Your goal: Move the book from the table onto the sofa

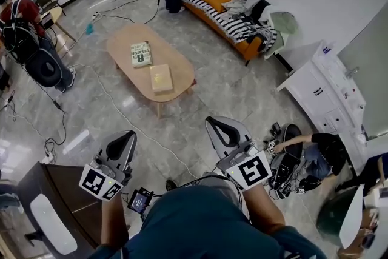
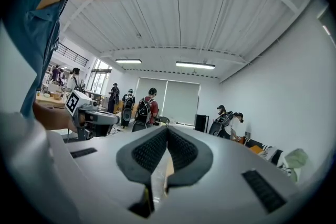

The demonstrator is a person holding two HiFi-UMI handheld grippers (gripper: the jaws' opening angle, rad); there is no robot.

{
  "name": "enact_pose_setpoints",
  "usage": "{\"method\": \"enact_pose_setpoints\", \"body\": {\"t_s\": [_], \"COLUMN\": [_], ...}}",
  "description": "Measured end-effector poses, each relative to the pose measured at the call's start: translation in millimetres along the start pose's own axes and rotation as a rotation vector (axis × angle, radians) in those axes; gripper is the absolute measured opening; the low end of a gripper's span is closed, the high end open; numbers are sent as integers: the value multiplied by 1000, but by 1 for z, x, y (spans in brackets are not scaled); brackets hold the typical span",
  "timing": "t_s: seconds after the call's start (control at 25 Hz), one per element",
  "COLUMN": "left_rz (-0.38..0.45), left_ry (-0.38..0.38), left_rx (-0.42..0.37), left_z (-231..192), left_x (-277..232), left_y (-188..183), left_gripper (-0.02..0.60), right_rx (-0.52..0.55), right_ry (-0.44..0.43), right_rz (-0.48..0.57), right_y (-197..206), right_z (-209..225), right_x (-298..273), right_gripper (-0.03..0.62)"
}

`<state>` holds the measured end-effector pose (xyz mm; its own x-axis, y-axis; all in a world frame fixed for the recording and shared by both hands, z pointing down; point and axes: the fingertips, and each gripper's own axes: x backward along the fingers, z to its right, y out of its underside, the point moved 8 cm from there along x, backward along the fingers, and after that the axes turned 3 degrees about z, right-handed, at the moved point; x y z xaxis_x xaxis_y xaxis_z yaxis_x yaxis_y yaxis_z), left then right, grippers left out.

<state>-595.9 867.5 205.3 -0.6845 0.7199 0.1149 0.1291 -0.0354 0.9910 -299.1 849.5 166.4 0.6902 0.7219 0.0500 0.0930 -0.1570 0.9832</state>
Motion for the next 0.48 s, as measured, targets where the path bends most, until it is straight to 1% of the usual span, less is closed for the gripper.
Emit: {"method": "enact_pose_setpoints", "body": {"t_s": [0.24,0.4,0.48], "left_rz": [6,11,14], "left_ry": [-23,-37,-45], "left_rx": [-13,-29,-47], "left_z": [-9,-15,-18], "left_x": [-11,-37,-53], "left_y": [2,5,9], "left_gripper": [5,5,5], "right_rx": [-3,5,-12], "right_ry": [-14,-23,-38], "right_rz": [-12,6,11], "right_y": [8,18,25], "right_z": [6,30,43], "right_x": [-18,-36,-47], "right_gripper": [14,14,14]}}
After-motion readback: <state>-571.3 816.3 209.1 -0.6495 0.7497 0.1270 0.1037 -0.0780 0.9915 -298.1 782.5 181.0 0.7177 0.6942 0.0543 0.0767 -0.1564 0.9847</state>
